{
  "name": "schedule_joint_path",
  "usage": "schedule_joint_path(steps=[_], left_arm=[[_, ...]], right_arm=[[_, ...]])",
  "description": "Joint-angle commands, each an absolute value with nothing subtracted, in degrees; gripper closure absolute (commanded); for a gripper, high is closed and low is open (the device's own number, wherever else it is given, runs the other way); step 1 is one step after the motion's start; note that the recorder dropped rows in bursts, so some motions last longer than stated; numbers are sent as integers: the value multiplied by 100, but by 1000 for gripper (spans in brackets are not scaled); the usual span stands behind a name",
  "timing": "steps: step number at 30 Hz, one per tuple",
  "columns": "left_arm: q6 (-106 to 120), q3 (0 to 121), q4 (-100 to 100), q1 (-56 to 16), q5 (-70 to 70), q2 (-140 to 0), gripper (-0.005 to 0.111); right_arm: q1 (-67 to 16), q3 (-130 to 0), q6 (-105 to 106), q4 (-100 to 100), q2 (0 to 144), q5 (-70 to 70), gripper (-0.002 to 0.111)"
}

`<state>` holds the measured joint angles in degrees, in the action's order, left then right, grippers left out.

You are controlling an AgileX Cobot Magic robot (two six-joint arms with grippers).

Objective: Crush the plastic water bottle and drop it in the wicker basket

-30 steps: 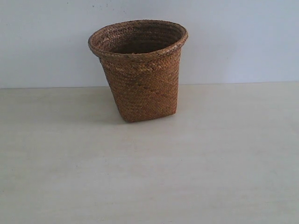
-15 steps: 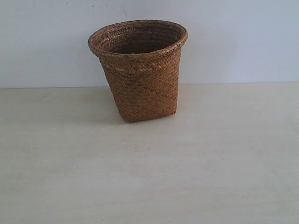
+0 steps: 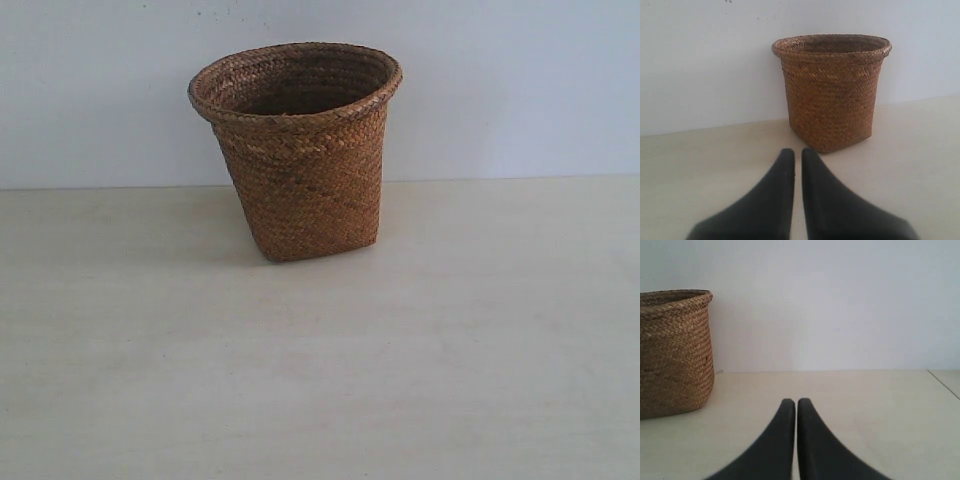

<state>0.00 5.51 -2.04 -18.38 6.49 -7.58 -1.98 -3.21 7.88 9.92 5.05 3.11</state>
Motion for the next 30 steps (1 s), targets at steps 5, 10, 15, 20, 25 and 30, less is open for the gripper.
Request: schedule_joint_path(steps=[5, 10, 15, 20, 25, 30], left_arm=[[112, 524, -150, -1829, 601, -741, 102], [112, 239, -168, -1826, 537, -741, 102], [112, 0, -168, -1360, 555, -427, 102], [112, 0, -168, -684, 859, 0, 102], [112, 0, -168, -359, 1123, 0, 102], [112, 0, -168, -359, 1482, 0, 102]], right_arm=[[-172, -301, 782, 1004, 474, 253, 108], [-172, -301, 782, 1017, 474, 214, 108], [-172, -301, 782, 1017, 474, 214, 108], [-172, -301, 782, 1017, 474, 214, 108], [-172, -301, 782, 1017, 474, 176, 108], [-172, -301, 782, 1017, 474, 176, 108]])
